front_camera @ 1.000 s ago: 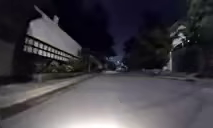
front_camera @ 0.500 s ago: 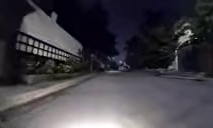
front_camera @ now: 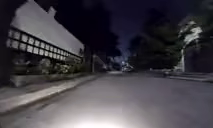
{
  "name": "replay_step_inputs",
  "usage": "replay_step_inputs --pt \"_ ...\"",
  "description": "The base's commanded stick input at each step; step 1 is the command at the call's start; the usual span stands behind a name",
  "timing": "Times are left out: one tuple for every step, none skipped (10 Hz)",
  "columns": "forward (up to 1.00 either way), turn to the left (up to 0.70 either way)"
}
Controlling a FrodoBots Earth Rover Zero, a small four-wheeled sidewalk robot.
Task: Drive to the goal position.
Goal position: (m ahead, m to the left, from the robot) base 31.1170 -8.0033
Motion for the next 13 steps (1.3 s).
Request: replay_step_inputs --pt "1.0 0.0" --pt "1.0 0.0" --pt "1.0 0.0" --pt "1.0 0.0" --pt "1.0 0.0" --pt "1.0 0.0" --pt "1.0 0.0" --pt "1.0 0.0" --pt "1.0 0.0" --pt "1.0 0.0" --pt "1.0 0.0" --pt "1.0 -0.23" --pt "1.0 -0.4"
